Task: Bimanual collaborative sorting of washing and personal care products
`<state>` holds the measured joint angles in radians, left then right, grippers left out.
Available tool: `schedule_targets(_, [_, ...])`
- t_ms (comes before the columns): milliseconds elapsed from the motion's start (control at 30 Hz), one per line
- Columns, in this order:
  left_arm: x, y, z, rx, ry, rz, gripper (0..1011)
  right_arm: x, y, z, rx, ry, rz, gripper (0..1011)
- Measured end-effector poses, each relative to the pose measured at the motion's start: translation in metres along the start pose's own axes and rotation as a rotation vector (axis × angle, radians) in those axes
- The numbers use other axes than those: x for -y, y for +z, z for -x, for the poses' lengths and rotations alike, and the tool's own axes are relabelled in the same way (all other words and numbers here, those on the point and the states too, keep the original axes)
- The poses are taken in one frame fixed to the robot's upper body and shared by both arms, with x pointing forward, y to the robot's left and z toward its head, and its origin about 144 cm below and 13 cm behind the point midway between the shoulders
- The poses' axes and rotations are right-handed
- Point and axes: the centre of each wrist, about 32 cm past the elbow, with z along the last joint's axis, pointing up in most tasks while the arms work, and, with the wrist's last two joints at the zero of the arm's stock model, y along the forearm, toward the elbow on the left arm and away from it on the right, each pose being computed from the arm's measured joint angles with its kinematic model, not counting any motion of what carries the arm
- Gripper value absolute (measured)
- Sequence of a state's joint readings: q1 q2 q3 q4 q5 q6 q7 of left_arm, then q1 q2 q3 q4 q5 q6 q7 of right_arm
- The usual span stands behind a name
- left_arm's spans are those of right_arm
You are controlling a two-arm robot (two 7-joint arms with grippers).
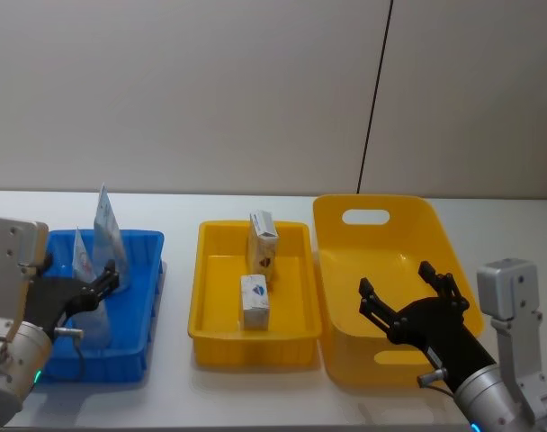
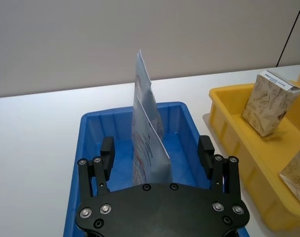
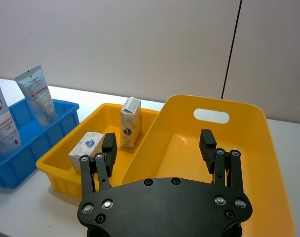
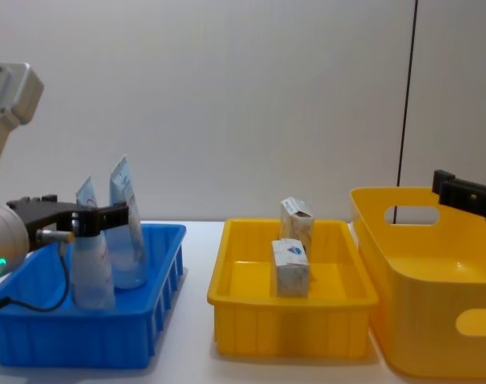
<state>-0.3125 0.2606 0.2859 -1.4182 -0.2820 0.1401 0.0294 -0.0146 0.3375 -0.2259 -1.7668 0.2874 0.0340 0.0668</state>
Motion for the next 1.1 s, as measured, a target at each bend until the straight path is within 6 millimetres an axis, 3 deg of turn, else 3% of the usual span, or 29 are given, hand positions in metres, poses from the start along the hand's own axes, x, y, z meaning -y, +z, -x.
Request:
schedule_targets(233, [0.008,-0.007,0.003,-0.033,0.002,-0.026,996,0.000,0.000,0.000,0.000,0.000,0.000,1003])
schedule_targets(567, [0.018,-0.018,0.007,-0.076,0.014,-0.056,756,0.000,0.000,0.000,0.000,0.000,0.000,1004])
schedule_targets(933, [0.023,-0.026,0.011,-0.106,0.024,-0.064,396,0.000,0.000,0.000,0.000,0.000,0.000,1003])
schedule_targets(1100, [0.025,-0.028,0.011,-0.104,0.021,-0.053,352,0.000,0.000,0.000,0.000,0.000,0.000,1004])
